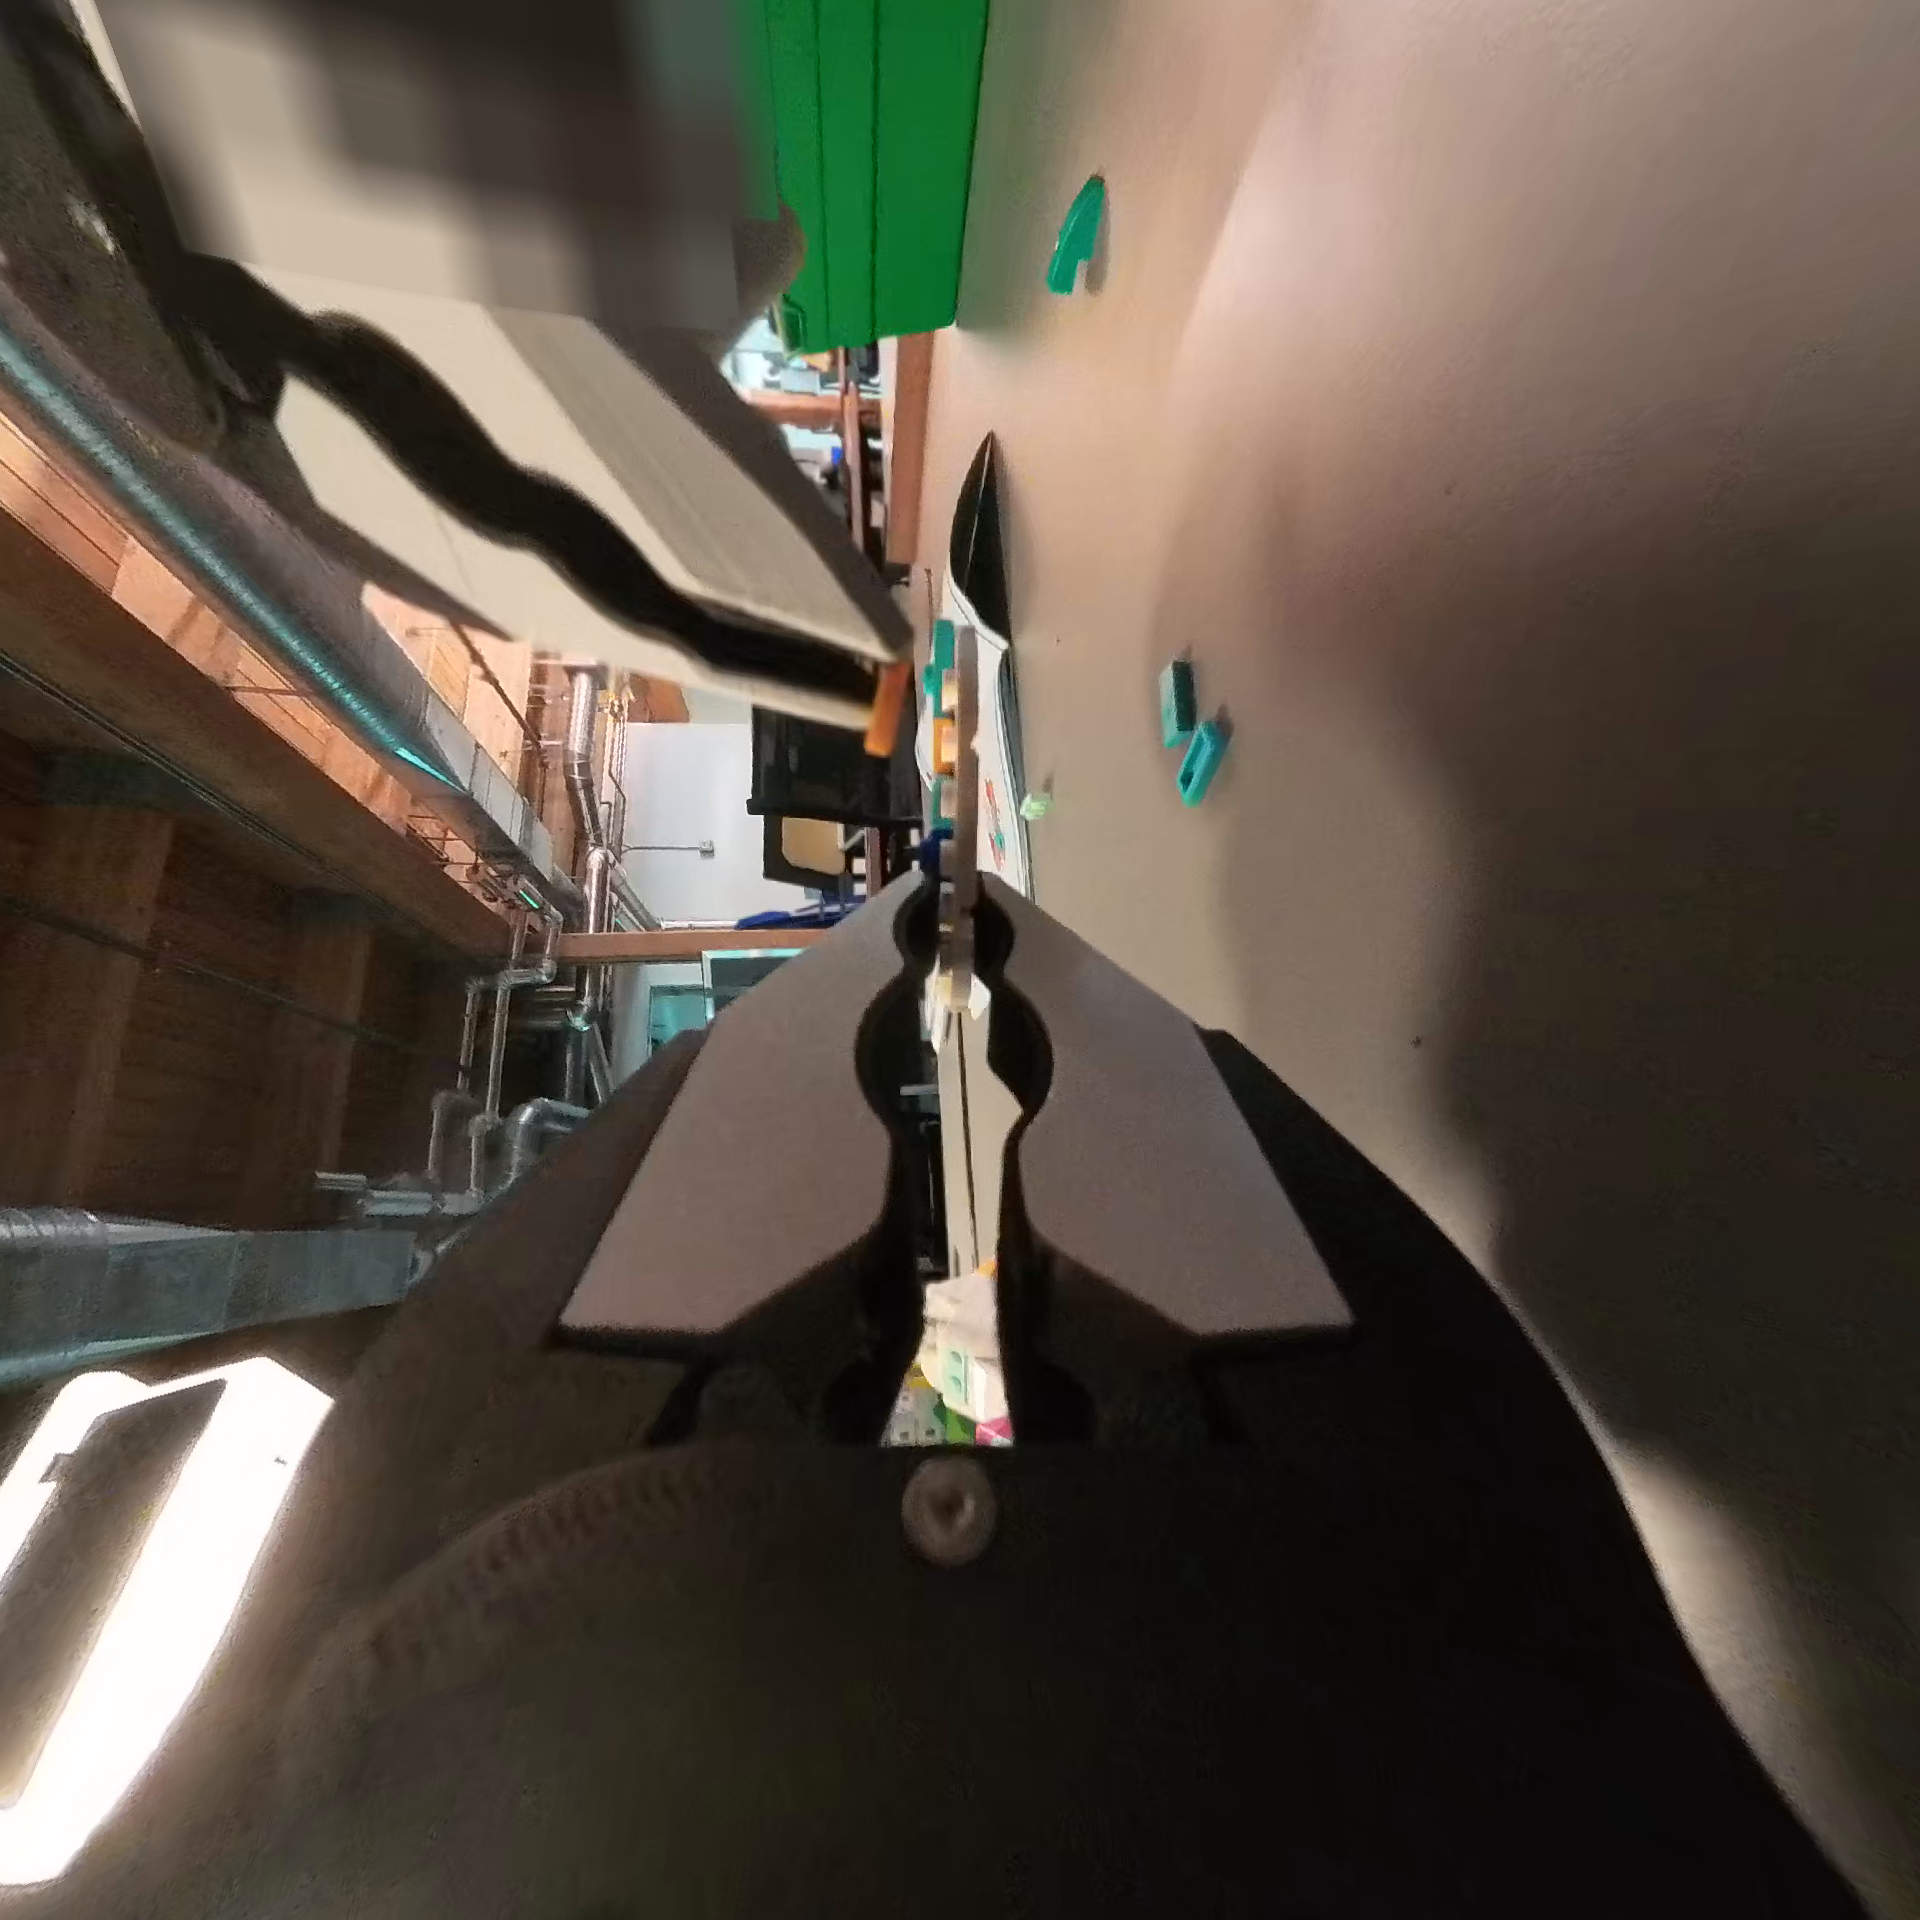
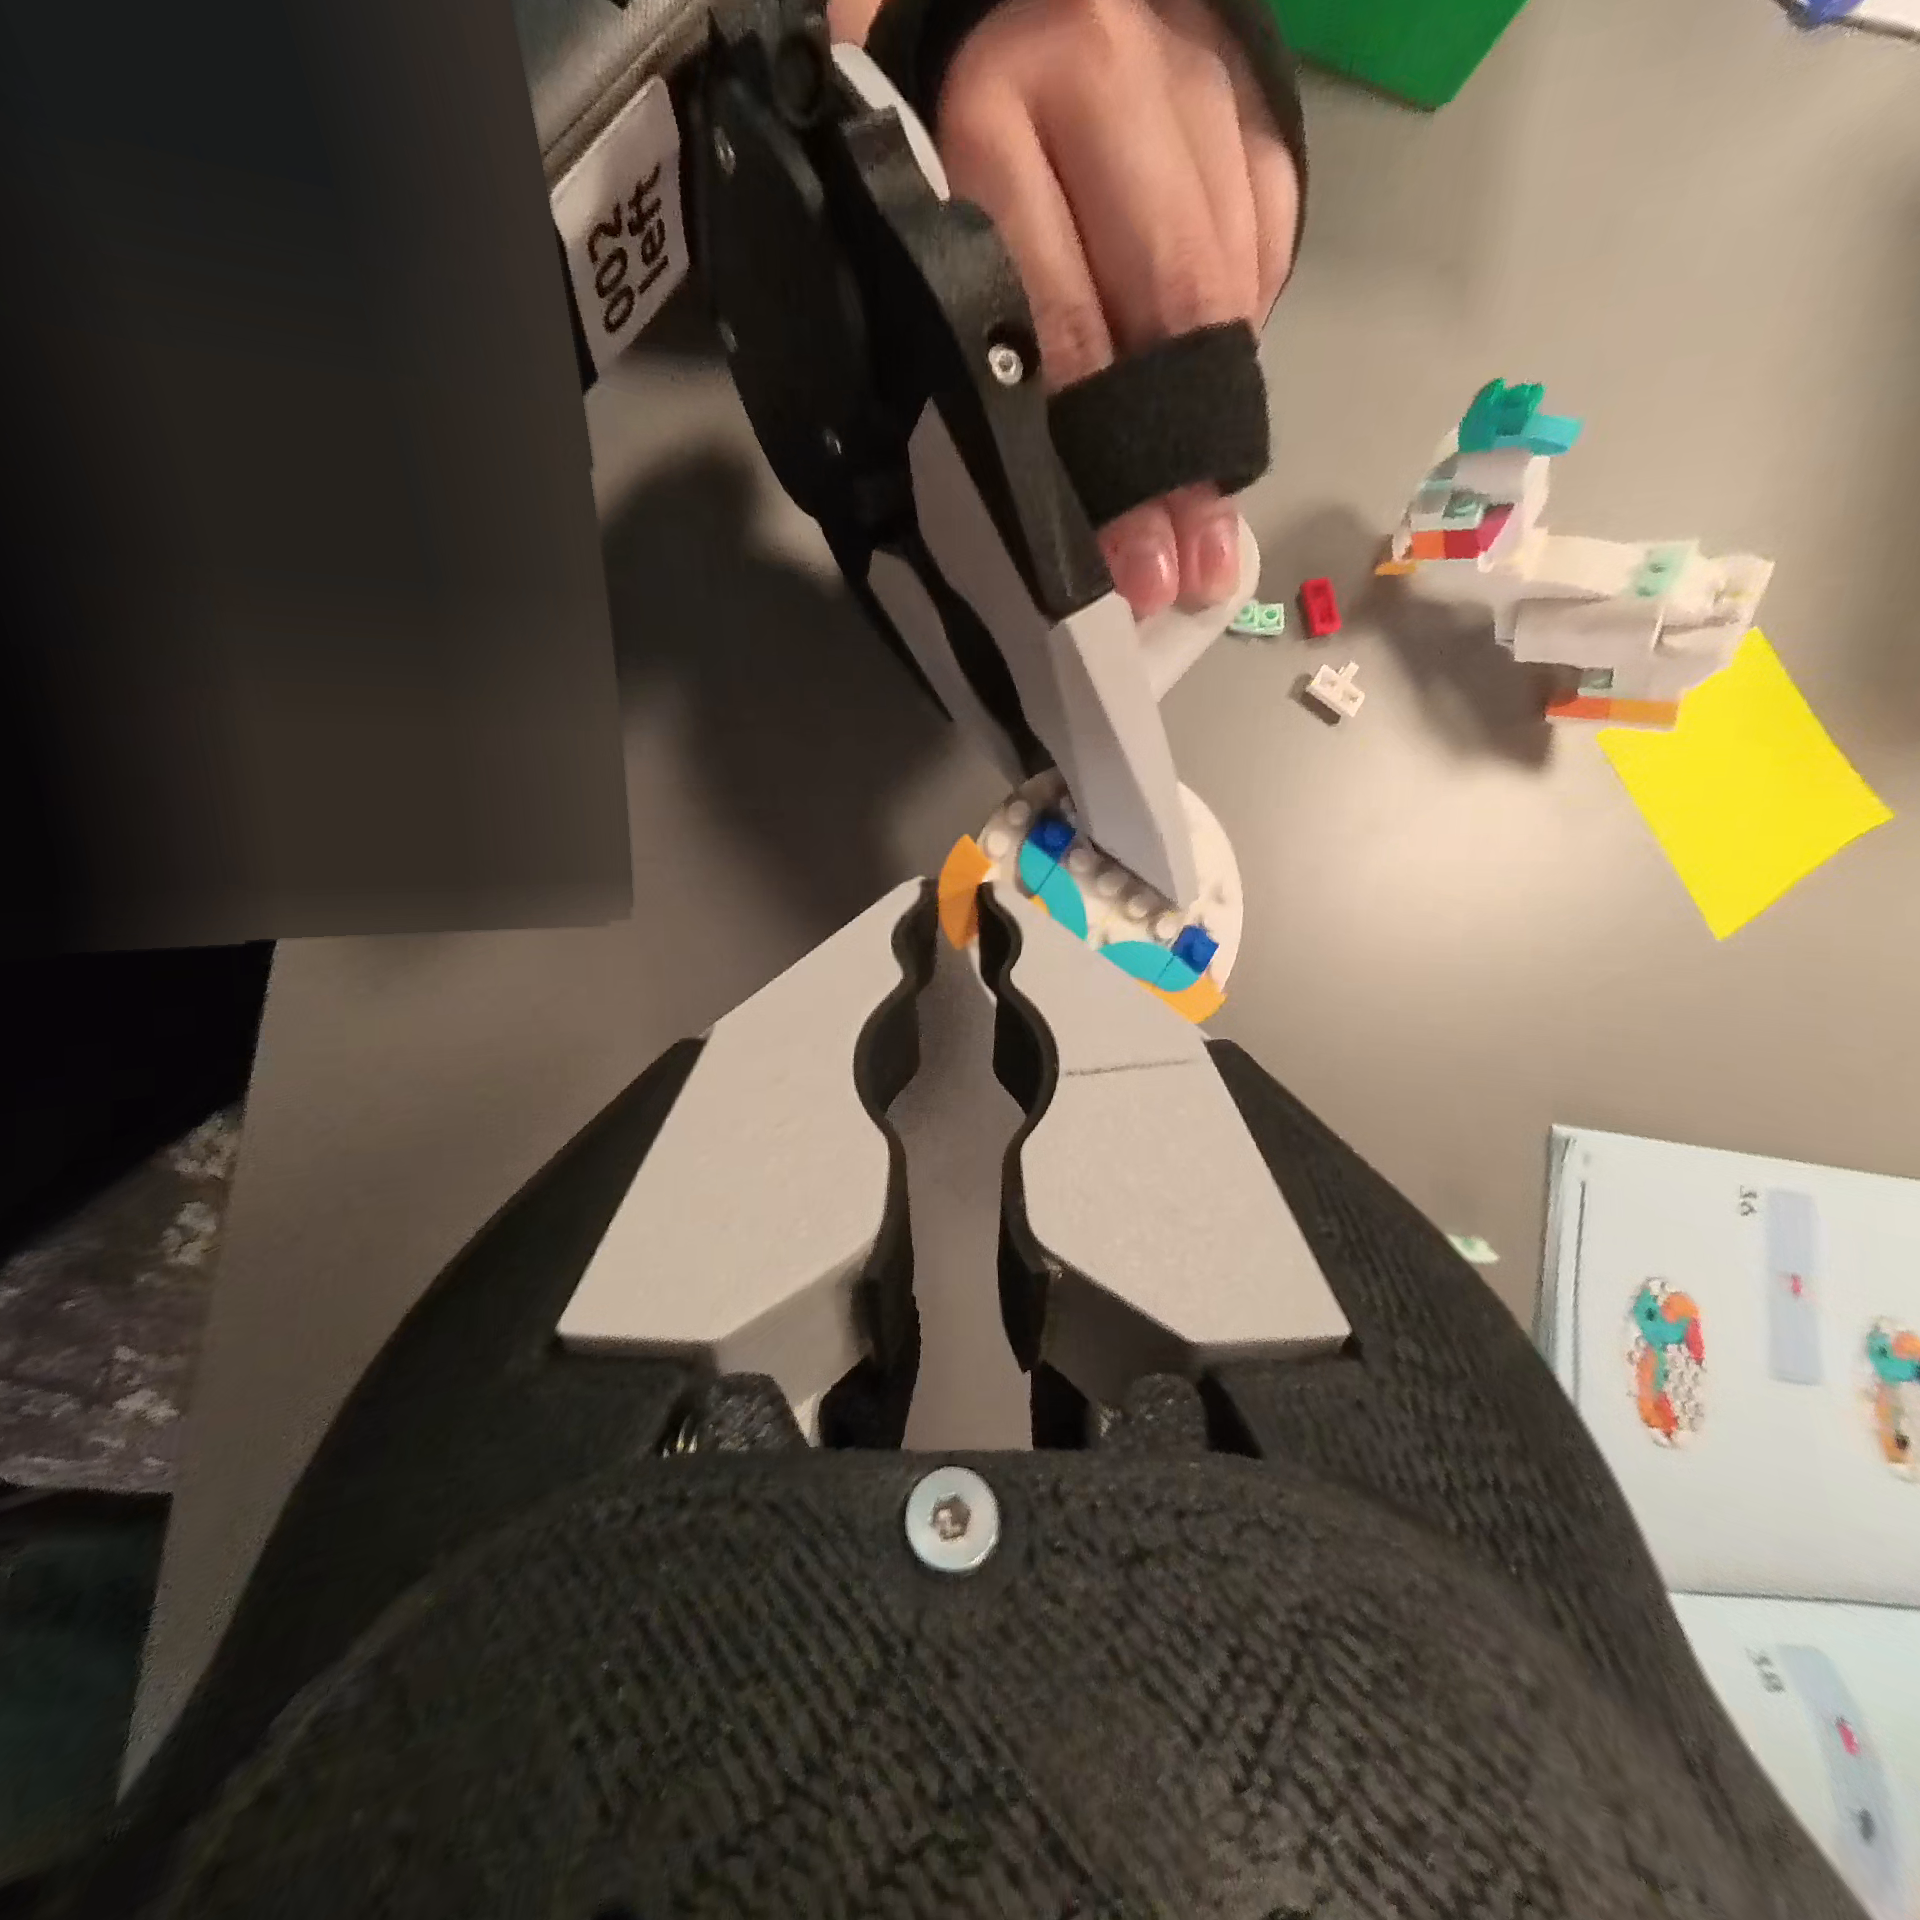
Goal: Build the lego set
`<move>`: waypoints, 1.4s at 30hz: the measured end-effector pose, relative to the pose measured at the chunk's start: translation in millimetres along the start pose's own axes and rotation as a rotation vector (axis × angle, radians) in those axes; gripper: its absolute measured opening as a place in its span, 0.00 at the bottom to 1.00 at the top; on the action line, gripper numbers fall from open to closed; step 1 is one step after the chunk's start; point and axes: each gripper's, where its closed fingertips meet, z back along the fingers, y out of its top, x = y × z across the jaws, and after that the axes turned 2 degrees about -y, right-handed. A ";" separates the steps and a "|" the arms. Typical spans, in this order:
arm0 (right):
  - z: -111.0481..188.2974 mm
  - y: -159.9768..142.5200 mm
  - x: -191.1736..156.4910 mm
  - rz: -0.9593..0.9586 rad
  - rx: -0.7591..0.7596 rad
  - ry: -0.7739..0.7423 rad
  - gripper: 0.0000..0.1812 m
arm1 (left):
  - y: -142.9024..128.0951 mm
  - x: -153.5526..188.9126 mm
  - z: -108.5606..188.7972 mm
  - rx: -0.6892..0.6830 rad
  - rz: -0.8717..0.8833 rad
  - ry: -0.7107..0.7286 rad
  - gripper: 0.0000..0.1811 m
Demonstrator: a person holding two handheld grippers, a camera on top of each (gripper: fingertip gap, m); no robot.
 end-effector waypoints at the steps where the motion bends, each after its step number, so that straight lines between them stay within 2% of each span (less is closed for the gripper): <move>1: -2.1 1.4 1.2 0.009 -0.006 -0.002 0.03 | 0.5 -0.2 0.2 0.002 -0.001 0.001 0.02; 14: -8.3 1.1 4.1 0.065 -0.062 0.023 0.03 | 2.7 -1.2 0.5 0.010 -0.008 0.003 0.02; 23: -6.7 -1.3 5.0 0.059 -0.051 -0.037 0.12 | 1.7 -1.5 -0.2 0.008 0.002 -0.001 0.02; 27: -6.0 4.3 9.7 0.179 0.023 -0.242 0.19 | -1.0 -3.1 -1.3 -0.003 0.032 -0.002 0.03; 32: -9.8 -1.6 13.6 0.619 -0.052 -0.629 0.21 | -4.8 -2.0 -2.8 -0.019 0.044 -0.013 0.02; 38: -16.7 -0.4 14.7 0.825 -0.112 -0.853 0.12 | -6.3 -2.8 -3.4 -0.024 0.059 -0.015 0.02; 42: -11.3 7.7 16.8 0.869 -0.081 -0.962 0.11 | -6.2 -4.5 -3.1 -0.024 0.060 -0.007 0.02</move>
